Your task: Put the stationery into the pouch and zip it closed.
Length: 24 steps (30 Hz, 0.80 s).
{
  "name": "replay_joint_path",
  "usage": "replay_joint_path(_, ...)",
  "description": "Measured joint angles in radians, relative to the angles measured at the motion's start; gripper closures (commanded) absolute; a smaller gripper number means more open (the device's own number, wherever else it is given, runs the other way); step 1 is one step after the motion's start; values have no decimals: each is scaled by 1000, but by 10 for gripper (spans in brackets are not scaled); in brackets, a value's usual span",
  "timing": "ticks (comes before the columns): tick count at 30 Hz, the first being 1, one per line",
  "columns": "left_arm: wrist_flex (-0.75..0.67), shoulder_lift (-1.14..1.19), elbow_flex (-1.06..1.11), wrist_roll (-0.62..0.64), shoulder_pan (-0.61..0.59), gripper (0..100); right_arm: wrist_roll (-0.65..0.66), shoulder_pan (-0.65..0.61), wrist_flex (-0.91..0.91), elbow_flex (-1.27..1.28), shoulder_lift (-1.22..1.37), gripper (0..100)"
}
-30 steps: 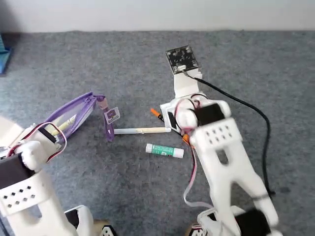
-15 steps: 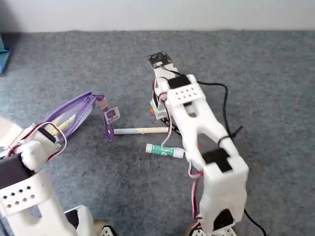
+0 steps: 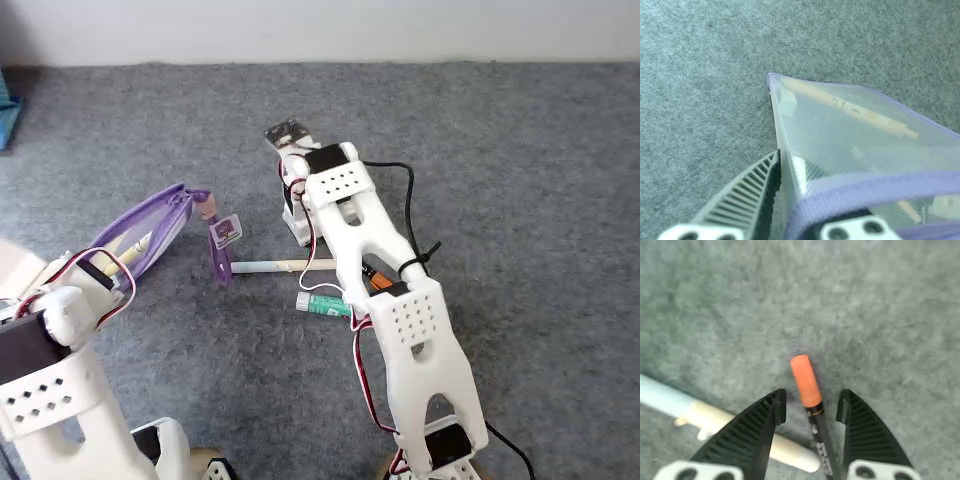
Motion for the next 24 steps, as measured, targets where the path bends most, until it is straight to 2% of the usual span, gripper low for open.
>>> replay_joint_path(1, 0, 0, 0, 0, 0, 988, 0, 5, 6, -21, 17, 995)
replay_joint_path(4, 0, 0, 0, 0, 0, 988, 2, 12, 28, -89, 58, 963)
replay_joint_path(6, 0, 0, 0, 0, 0, 988, 2, 11, 58, -129, 74, 995)
replay_joint_path(13, 0, 0, 0, 0, 0, 988, 3, 8, 226, -293, 80, 991)
replay_joint_path(17, 0, 0, 0, 0, 0, 988, 5, 23, 235, -437, 78, 991)
replay_joint_path(21, 0, 0, 0, 0, 0, 988, 5, 29, 236, -456, -9, 991)
replay_joint_path(24, 0, 0, 0, 0, 0, 988, 5, 25, 236, -371, -164, 991)
